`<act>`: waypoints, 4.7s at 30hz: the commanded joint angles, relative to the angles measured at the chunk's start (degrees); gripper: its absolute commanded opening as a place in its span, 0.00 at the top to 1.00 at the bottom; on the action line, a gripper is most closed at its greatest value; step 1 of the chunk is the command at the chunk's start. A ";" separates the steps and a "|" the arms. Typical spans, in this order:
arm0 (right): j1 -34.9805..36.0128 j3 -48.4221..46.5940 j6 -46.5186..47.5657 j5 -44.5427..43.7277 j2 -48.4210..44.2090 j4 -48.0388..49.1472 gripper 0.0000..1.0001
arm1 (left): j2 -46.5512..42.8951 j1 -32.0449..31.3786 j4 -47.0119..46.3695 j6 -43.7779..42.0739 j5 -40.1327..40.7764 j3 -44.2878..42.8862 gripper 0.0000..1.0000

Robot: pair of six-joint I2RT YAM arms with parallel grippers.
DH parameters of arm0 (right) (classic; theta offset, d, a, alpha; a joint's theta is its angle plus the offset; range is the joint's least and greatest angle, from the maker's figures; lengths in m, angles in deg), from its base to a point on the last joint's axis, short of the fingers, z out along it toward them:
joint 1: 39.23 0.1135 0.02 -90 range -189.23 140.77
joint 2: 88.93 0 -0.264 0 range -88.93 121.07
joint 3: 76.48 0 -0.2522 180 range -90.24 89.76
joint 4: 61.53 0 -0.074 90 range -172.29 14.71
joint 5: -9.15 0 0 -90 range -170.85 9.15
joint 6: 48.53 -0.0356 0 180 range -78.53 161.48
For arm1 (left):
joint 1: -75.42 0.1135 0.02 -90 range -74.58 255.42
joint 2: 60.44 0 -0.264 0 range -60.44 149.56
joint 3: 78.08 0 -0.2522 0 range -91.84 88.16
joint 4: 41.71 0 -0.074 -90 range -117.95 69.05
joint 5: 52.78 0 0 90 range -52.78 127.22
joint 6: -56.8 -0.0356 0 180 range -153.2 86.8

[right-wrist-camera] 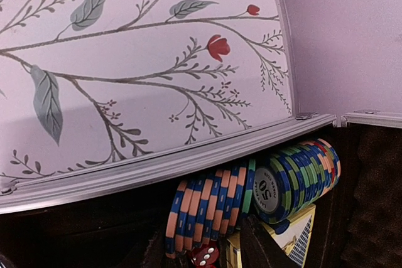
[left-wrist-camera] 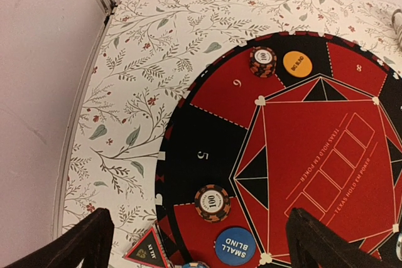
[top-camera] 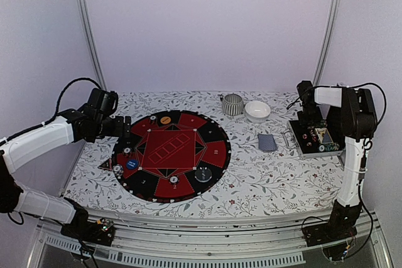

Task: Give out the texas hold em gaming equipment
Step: Pick up the pile of poker chips from the chip case.

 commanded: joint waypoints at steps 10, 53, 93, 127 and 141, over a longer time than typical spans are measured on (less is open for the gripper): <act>-2.43 -2.70 2.13 -5.66 3.02 -1.74 0.56 | 0.37 0.76 -0.42 -0.53 -0.50 -0.04 0.02; -0.16 -4.59 5.08 -4.02 3.79 -1.05 0.54 | 2.13 0.81 -0.42 -1.15 -2.11 0.39 0.02; -1.30 -5.69 3.97 -0.77 5.97 -3.56 0.59 | 2.20 0.85 -0.24 -1.70 -1.95 1.04 0.02; 0.93 -7.20 5.66 -3.90 5.62 -3.83 0.58 | 3.11 0.89 -0.42 -2.30 -1.64 1.62 0.02; -2.06 -7.35 4.88 -1.39 5.83 -4.35 0.44 | 3.45 0.90 -0.68 -2.57 -1.48 2.02 0.02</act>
